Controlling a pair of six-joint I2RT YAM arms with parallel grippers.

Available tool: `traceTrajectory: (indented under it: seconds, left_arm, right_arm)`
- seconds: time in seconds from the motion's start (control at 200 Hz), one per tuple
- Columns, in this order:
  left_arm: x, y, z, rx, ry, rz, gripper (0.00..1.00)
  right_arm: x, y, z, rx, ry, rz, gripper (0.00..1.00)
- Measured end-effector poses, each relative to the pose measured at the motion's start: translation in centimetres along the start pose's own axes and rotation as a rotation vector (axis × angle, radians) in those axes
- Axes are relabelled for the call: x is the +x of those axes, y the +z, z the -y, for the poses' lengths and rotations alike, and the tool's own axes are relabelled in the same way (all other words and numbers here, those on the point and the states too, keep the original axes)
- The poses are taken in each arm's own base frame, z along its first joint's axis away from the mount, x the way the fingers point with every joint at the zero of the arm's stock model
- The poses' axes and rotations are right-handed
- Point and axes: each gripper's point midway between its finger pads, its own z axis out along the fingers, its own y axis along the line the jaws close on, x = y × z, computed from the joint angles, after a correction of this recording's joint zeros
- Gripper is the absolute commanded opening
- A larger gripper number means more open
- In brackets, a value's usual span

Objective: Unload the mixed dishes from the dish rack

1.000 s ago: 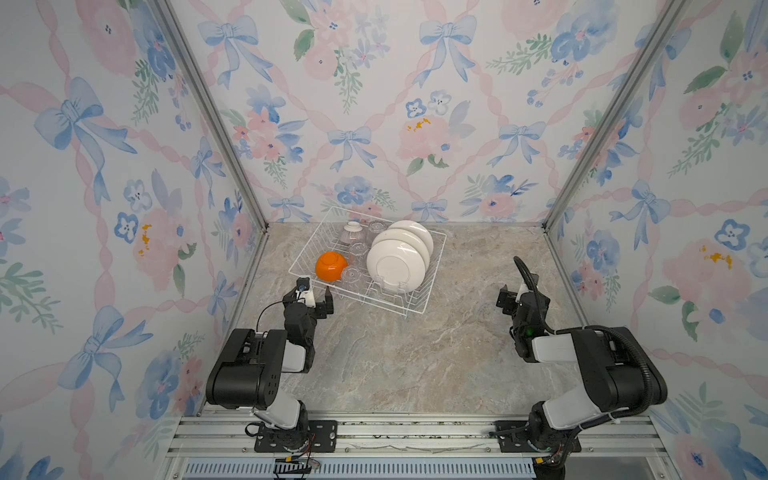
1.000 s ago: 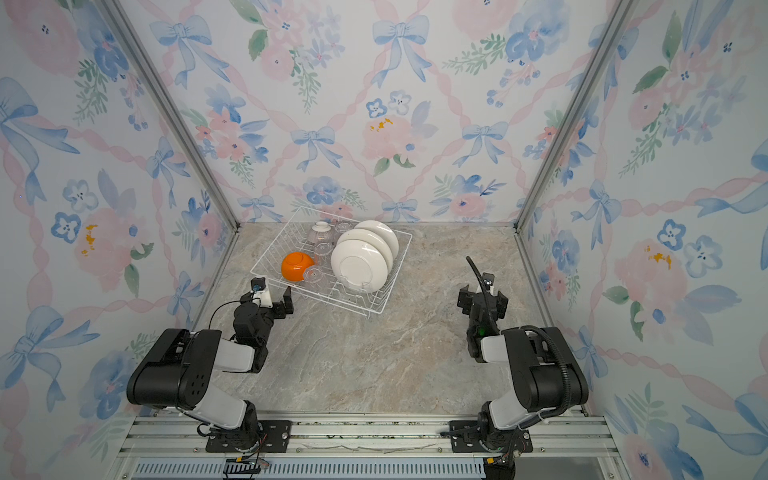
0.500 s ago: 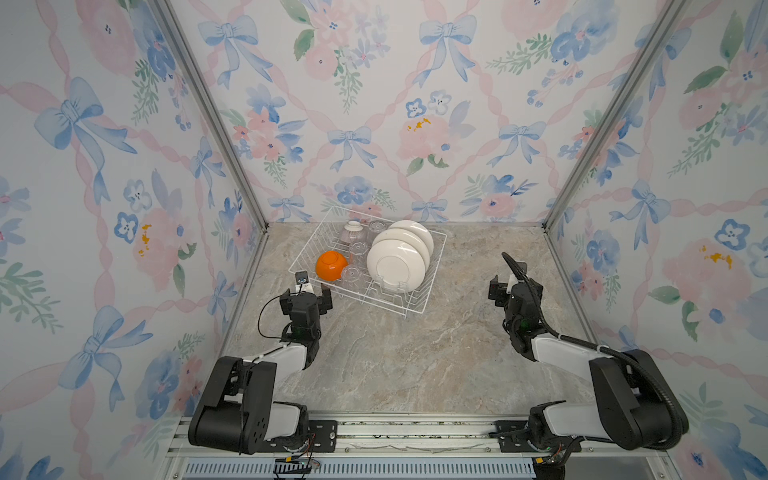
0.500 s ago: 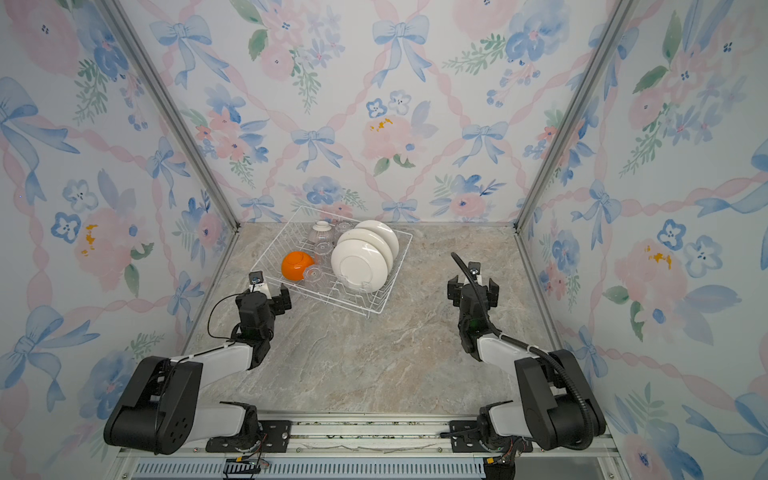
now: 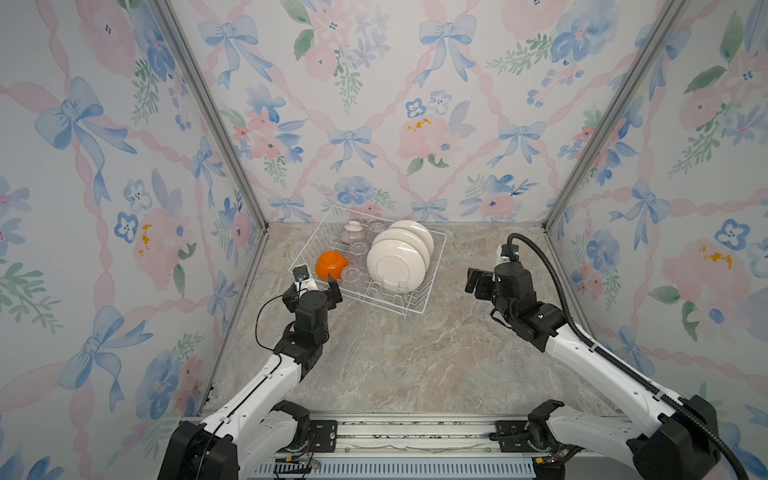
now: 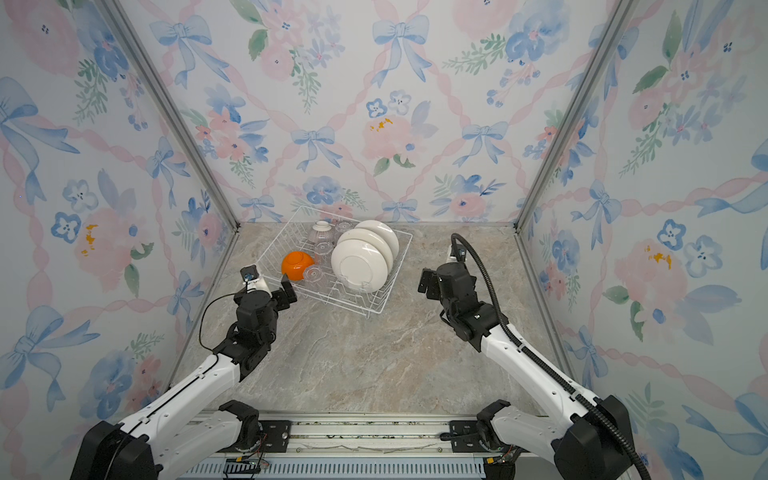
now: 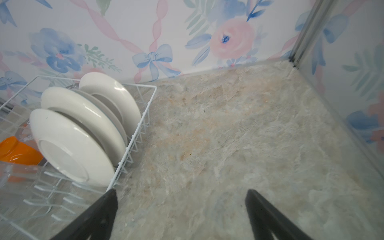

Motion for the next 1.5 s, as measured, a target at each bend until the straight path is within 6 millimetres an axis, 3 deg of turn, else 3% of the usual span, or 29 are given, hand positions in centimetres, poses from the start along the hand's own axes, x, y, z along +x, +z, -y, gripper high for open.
traceTrajectory:
  seconds: [0.14,0.265,0.535,0.67,0.805,1.03,1.255,1.5]
  left_arm:
    - [0.5,0.3,1.3,0.029,0.006,-0.091,0.98]
    - [1.9,0.0,2.1,0.079,-0.001,-0.162,0.98]
    - [3.9,-1.2,4.0,0.189,-0.044,-0.244,0.98]
    - [4.1,-1.6,4.1,0.203,-0.048,-0.253,0.98]
    - [4.1,-1.8,3.8,0.200,-0.050,-0.245,0.98]
    - [4.1,-1.9,3.4,0.185,-0.046,-0.242,0.98]
    - [3.8,-1.9,3.1,0.170,-0.044,-0.230,0.98]
    - [4.2,-1.9,2.9,0.164,-0.041,-0.234,0.98]
  right_arm:
    - [4.3,1.5,-3.2,-0.077,0.012,-0.175,0.87]
    - [6.3,2.5,-5.4,-0.113,0.001,-0.254,0.83]
    - [6.6,3.7,-7.8,-0.153,0.052,-0.283,0.74]
    - [7.8,5.3,-8.5,-0.141,0.057,-0.324,0.65]
    - [9.0,6.1,-9.0,-0.140,0.046,-0.357,0.64]
    - [8.7,6.9,-10.3,-0.136,0.031,-0.349,0.59]
    - [10.3,9.3,-10.2,-0.044,-0.026,-0.372,0.48]
    - [9.6,9.5,-10.1,0.029,-0.070,-0.336,0.33]
